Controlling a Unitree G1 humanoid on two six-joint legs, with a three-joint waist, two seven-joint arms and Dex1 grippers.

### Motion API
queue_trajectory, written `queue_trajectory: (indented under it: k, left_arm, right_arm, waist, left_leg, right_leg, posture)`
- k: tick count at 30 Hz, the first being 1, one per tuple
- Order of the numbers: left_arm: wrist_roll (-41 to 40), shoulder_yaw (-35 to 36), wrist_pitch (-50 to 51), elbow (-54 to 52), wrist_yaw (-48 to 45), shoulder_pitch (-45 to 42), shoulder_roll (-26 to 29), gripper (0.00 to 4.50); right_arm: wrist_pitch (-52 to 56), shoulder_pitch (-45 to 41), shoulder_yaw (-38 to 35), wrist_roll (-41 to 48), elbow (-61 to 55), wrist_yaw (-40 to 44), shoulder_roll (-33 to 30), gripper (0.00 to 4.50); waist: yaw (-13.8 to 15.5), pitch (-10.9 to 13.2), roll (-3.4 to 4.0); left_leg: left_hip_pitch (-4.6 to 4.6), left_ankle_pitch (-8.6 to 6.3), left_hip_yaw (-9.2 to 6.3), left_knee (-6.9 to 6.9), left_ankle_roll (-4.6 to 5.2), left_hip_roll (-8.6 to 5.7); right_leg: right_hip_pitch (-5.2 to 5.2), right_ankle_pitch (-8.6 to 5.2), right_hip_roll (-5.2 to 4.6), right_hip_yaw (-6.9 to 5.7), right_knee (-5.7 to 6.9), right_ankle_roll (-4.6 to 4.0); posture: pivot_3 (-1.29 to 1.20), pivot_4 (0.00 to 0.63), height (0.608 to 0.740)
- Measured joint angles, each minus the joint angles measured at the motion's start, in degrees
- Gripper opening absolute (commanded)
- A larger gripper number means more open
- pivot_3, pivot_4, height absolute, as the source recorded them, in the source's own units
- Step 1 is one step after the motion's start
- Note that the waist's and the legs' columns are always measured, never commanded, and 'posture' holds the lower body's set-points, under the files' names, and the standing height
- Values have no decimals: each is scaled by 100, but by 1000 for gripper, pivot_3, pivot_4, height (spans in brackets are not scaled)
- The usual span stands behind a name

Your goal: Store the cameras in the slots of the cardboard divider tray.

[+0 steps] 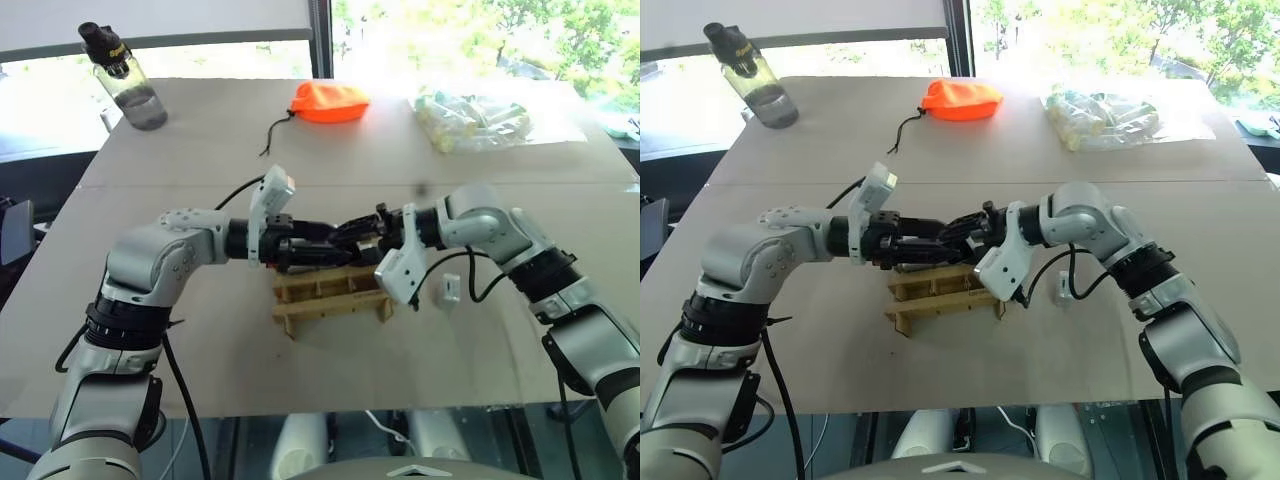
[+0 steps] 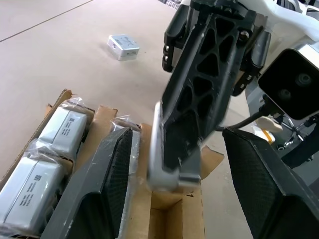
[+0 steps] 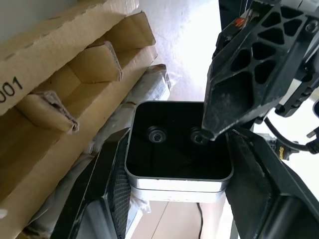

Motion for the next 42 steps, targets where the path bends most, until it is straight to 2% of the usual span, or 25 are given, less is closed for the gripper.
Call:
queue_trajectory:
  k: [5, 8, 11, 18, 19, 21, 22, 23, 26, 32, 37, 42]
  left_arm:
    - [75, 0, -1, 0, -72, 0, 0, 2967]
    - [82, 0, -1, 0, -133, 0, 0, 2126]
    - [128, -1, -23, 5, -151, 0, 11, 734]
    - [165, -1, -47, -2, -179, -2, 11, 750]
    - [173, -6, -35, 2, -190, -1, 9, 750]
    - [174, -5, -27, 23, -217, -1, 11, 750]
    - [175, -5, -27, 26, -237, -1, 11, 750]
    - [186, -3, -27, 38, -250, -1, 20, 750]
    - [192, -3, -31, 44, -322, -1, 67, 750]
    - [202, 67, -262, -68, -488, 94, 354, 750]
    - [327, 415, -753, -570, -577, 706, 777, 750]
    - [405, 532, -1053, -1139, -513, 1298, 943, 750]
  right_arm:
    - [67, 0, 5, 46, -85, 1, 5, 2011]
    - [89, 1, 10, 58, -130, 1, 5, 2011]
    - [119, 4, 23, 101, -139, 5, 5, 2011]
    - [223, 38, 43, 185, -178, 29, -3, 2011]
    - [410, 127, 43, 216, -334, 46, -15, 3045]
    - [760, 297, 42, 307, -548, 111, -34, 3817]
    - [903, 360, 42, 334, -611, 144, -58, 3817]
    - [1010, 428, 42, 391, -684, 157, -88, 4482]
    - [1365, 607, -103, 822, -951, 206, -219, 4500]
    - [3056, 1717, -802, 2812, -1974, 774, -859, 4500]
    - [5037, 3499, -2028, 5200, -2960, 1176, -1712, 4500]
    - [5777, 4816, -3272, 6244, -2936, 1549, -1949, 4500]
  waist:
    - [4, 0, 0]
    - [2, 0, 0]
    - [2, 0, 0]
    - [3, 0, 0]
    - [6, 0, 0]
    - [9, 0, 0]
    - [10, 0, 0]
    - [8, 0, 0]
    - [12, 0, -1]
    - [38, 0, -2]
    - [91, 1, -2]
    - [153, 1, -6]
  left_leg:
    - [0, 0, -1, 1, 0, 0]
    - [0, 0, -1, 0, 0, 0]
    - [0, 0, -1, 0, 0, 0]
    - [0, 0, -2, 0, 0, 0]
    - [-1, 0, -3, 0, 0, 0]
    - [-2, 0, -3, 0, 0, 0]
    - [-2, 0, -3, 1, 0, 0]
    - [-2, 0, -1, 2, 0, -1]
    - [-2, 0, -5, 1, 0, 0]
    - [-5, -1, -6, 0, 2, -1]
    - [-4, -2, -12, -6, 3, -2]
    - [19, -3, -7, -5, 7, 1]
  right_leg:
    - [0, 0, 0, -1, 1, 0]
    - [0, 0, 0, 0, 1, 0]
    - [0, 0, 1, -1, 1, 0]
    - [0, 0, 0, -1, 1, 0]
    - [0, 0, 0, -2, 1, 0]
    - [0, 0, 0, -2, 0, 0]
    - [0, 0, -1, -2, 0, 0]
    - [0, 0, -1, -1, 0, 0]
    - [0, 0, 0, -3, 1, 0]
    - [2, 0, -5, -4, -5, 0]
    - [8, 0, -9, -4, -13, 0]
    - [27, -1, 1, 1, -13, 0]
  posture:
    - [0, 150, 726]
    - [0, 150, 726]
    - [0, 150, 726]
    - [0, 150, 726]
    - [0, 150, 726]
    - [0, 150, 726]
    - [0, 150, 726]
    - [0, 150, 726]
    - [0, 150, 726]
    - [0, 150, 726]
    - [0, 150, 726]
    - [0, 150, 726]
